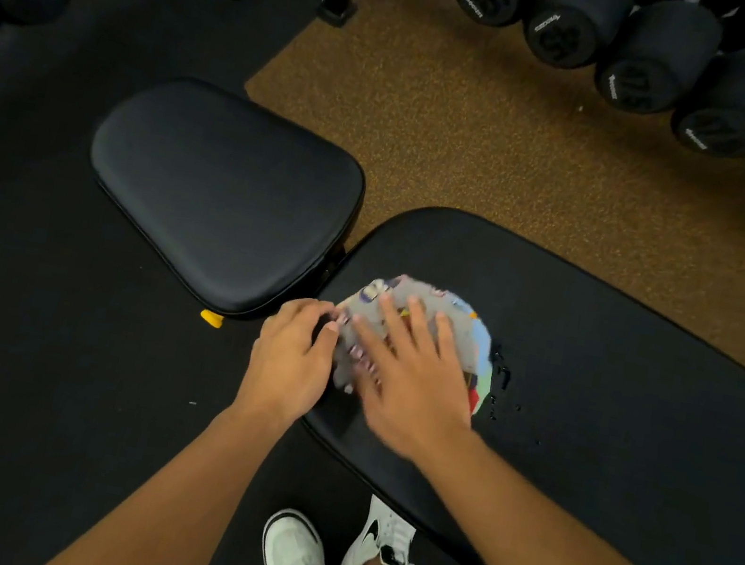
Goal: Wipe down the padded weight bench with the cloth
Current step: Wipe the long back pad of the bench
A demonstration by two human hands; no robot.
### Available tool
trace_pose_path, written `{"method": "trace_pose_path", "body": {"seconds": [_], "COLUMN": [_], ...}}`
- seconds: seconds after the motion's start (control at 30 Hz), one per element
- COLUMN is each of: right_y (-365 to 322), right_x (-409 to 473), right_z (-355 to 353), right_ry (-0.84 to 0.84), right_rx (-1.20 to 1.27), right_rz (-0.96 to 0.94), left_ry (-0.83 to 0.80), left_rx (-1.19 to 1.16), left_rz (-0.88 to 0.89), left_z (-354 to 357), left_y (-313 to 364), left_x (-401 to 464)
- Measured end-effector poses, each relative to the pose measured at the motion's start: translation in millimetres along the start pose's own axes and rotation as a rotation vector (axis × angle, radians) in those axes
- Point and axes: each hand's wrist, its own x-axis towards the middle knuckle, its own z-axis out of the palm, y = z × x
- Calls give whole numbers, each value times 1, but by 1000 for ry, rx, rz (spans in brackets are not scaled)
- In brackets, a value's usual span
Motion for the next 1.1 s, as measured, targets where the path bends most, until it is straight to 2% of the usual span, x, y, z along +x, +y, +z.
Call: {"method": "trace_pose_path", "body": {"seconds": [0.13,0.27,0.37,0.53,0.67,0.9,1.03,1.1], "right_y": [-9,18,44,90,68,5,26,43], "right_x": [-47,-51,-26,24,42,-13,-19,-5], "right_z": [5,1,-11,-29,-25,-2,-3,-10], "right_ry": [-40,-62,-77,-38,-21,-41,-68,-65], "right_rx": [25,-12,-61,-72,-33,2,-6,-27], "right_rz": [-172,-233,-130,144,284,-53,-173,-160], "left_ry": [-32,-110,-153,-167,-133,-68,-49,-46], "left_rx": [65,162,240,274,180,145,204,213], "left_rz": [71,120,102,72,40,10,-24,-31], "left_z": [4,8,11,9,10,15,18,20], "left_y": [9,15,18,20,18,24,32,35], "left_x": [-1,0,2,6,9,10,9,9]}}
